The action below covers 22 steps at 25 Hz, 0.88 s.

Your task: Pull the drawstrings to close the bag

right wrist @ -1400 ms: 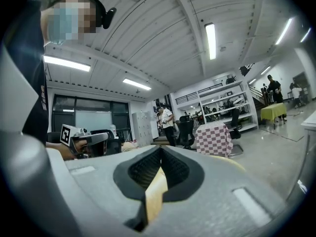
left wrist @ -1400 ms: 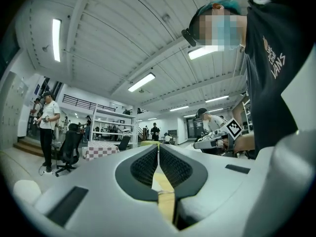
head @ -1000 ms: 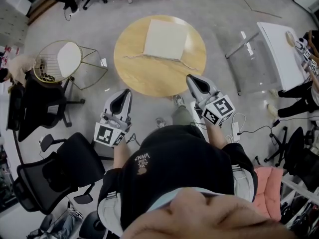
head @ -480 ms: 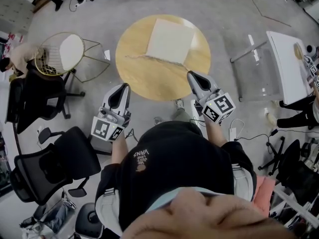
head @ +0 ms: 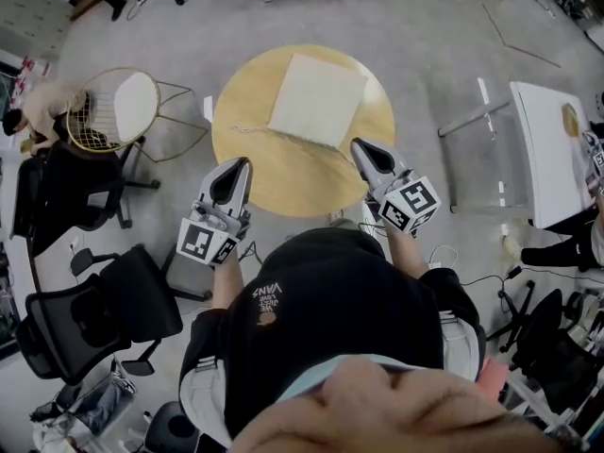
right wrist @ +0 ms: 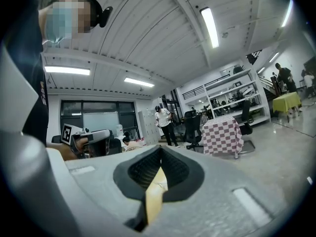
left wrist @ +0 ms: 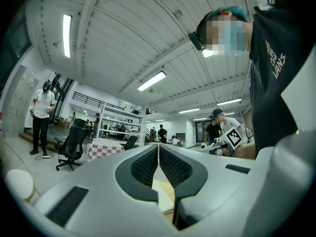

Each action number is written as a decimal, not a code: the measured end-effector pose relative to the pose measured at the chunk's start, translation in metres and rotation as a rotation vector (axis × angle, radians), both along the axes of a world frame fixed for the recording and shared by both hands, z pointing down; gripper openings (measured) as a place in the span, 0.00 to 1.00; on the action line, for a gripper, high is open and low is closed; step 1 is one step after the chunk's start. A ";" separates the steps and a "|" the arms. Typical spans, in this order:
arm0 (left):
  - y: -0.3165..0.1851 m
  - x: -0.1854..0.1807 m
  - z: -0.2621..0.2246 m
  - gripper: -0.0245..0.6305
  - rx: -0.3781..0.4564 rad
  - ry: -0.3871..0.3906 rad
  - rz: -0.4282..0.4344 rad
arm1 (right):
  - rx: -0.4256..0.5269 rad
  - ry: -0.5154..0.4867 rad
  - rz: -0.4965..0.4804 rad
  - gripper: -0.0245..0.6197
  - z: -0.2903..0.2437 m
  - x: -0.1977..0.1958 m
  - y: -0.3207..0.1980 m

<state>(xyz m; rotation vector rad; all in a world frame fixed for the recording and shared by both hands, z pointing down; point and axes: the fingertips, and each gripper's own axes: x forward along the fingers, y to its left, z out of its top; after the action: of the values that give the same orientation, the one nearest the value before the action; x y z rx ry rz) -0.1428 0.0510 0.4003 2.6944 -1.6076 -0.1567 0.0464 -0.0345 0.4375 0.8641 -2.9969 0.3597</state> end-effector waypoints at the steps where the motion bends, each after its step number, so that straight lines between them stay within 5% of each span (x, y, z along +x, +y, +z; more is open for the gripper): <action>1: -0.006 0.002 0.001 0.05 -0.002 -0.001 -0.004 | -0.002 0.000 -0.006 0.04 0.002 0.001 -0.006; 13: -0.065 0.038 0.018 0.05 -0.016 0.017 -0.064 | -0.020 0.019 -0.080 0.04 0.021 0.032 -0.065; 22: -0.087 0.031 0.030 0.05 -0.047 0.019 -0.043 | -0.036 0.029 -0.067 0.04 0.034 0.024 -0.084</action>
<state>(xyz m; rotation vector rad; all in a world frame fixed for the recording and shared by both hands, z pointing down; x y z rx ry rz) -0.1119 -0.0360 0.4305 2.6168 -1.6435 -0.1415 0.0701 -0.1190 0.4713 0.7575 -2.9745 0.3944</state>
